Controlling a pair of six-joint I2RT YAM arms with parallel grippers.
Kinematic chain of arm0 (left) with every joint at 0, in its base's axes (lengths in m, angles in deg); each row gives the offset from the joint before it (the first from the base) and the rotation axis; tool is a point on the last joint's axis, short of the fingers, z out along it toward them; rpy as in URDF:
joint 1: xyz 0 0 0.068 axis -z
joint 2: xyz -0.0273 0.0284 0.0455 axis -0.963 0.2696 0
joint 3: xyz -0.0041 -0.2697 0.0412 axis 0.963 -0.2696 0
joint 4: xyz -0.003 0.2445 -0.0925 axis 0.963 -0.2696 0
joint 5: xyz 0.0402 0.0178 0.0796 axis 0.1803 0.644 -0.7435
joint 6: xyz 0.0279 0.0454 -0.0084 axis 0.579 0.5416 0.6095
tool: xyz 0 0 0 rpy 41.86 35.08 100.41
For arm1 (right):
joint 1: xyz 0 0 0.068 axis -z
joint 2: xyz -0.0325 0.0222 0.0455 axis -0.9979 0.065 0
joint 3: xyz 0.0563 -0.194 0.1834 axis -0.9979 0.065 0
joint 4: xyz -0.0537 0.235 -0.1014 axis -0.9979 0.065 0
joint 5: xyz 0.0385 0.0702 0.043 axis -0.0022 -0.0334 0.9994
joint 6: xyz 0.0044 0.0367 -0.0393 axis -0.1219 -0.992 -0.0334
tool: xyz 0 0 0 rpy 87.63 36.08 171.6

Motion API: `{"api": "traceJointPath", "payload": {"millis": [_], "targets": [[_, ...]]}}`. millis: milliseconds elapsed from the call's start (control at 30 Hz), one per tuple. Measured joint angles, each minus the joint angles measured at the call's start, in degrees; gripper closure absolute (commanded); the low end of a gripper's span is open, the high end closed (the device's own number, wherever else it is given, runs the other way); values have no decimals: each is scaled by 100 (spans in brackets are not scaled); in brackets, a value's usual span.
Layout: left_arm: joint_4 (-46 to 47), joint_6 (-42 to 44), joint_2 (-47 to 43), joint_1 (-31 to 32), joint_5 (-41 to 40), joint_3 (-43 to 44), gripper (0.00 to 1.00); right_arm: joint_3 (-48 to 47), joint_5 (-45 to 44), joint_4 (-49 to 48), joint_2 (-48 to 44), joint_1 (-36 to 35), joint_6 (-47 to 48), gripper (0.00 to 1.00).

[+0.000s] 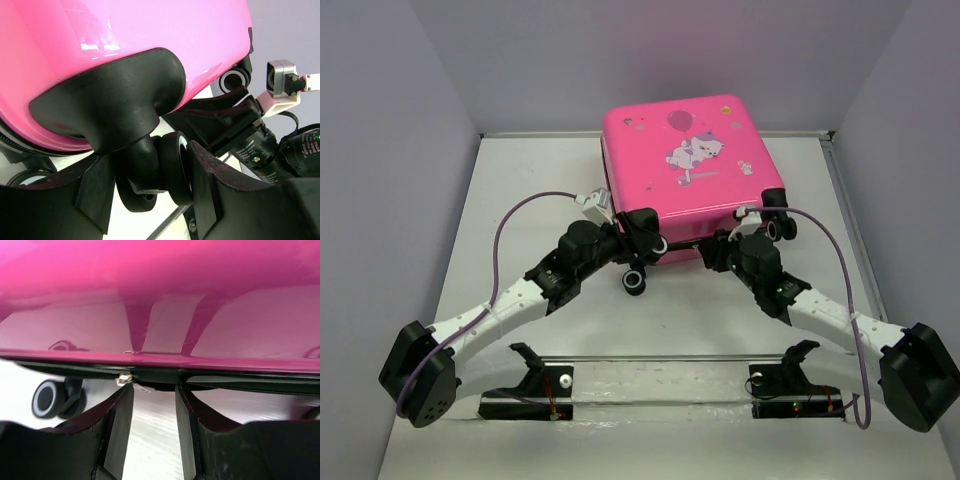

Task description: Pack the luggage

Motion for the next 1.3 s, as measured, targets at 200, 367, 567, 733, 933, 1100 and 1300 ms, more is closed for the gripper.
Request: {"api": "traceJointPath", "payload": {"millis": [200,367,567,733,933,1100,1300], "targets": [[26,-24,48,7,17,0,94,66,599,-363,278,11,114,53],[87,-52,94,31,15,0,94,254,811,-820,339,11,101,51],[153,-83,142,46,15,0,94,302,741,-1196,590,11,129,60],[168,-92,142,46,17,0,94,407,634,-1532,721,11,175,92],[192,-136,166,66,15,0,94,688,601,-1969,664,11,146,93],[304,-267,313,68,74,44,94,772,262,-2076,586,-376,13,93],[284,-531,769,-74,157,424,94,415,-1644,-2608,1519,-1303,-96,93]]}}
